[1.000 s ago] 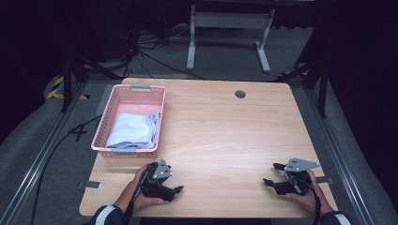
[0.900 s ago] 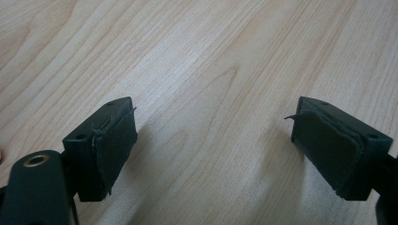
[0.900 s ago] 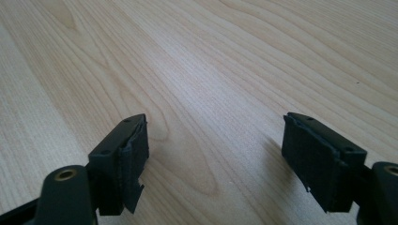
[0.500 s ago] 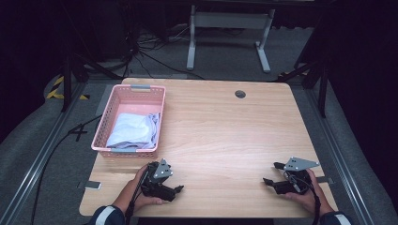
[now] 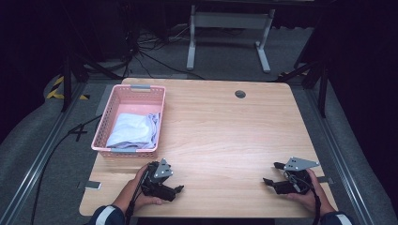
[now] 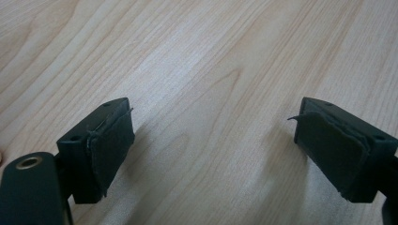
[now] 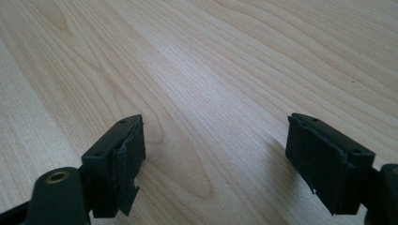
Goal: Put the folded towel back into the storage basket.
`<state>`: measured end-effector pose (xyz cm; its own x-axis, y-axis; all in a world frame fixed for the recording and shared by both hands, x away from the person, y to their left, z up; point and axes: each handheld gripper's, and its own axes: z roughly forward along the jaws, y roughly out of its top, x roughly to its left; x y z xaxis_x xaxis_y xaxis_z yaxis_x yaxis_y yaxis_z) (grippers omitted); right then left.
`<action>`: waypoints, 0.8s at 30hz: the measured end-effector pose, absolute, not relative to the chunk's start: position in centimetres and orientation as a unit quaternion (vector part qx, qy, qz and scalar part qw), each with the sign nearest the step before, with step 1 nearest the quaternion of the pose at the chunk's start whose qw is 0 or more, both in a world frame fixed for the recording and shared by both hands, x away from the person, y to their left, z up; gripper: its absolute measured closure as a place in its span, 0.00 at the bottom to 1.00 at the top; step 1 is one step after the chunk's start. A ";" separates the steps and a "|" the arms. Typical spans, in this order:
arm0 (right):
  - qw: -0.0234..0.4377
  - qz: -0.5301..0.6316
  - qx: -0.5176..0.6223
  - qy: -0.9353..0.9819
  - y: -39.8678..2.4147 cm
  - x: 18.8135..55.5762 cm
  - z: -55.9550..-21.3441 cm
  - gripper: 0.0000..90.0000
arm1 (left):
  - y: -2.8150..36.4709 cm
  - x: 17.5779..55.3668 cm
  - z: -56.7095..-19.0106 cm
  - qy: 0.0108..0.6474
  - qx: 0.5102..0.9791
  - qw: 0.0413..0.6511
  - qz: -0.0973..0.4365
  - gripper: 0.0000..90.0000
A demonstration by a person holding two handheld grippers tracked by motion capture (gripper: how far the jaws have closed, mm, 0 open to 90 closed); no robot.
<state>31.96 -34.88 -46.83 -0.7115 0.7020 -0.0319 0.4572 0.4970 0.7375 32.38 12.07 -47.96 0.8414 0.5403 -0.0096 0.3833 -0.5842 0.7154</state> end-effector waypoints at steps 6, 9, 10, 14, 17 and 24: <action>0.167 0.368 0.342 0.849 -34.8 32.0 -46.8 0.23 | 12.1 32.4 -47.9 0.260 0.885 0.372 0.104 0.14; 0.166 0.365 0.343 0.849 -34.7 32.2 -46.8 0.21 | 12.1 32.5 -47.9 0.257 0.886 0.371 0.104 0.14; 0.166 0.365 0.343 0.849 -34.7 32.2 -46.8 0.21 | 12.1 32.5 -47.9 0.257 0.886 0.371 0.104 0.14; 0.167 0.365 0.342 0.850 -34.7 32.3 -46.8 0.21 | 12.1 32.5 -47.9 0.257 0.886 0.372 0.103 0.13; 0.167 0.365 0.343 0.849 -34.7 32.3 -46.8 0.21 | 12.1 32.4 -47.9 0.259 0.885 0.372 0.103 0.14; 0.167 0.365 0.343 0.850 -34.7 32.3 -46.8 0.21 | 12.1 32.4 -47.9 0.260 0.886 0.371 0.103 0.13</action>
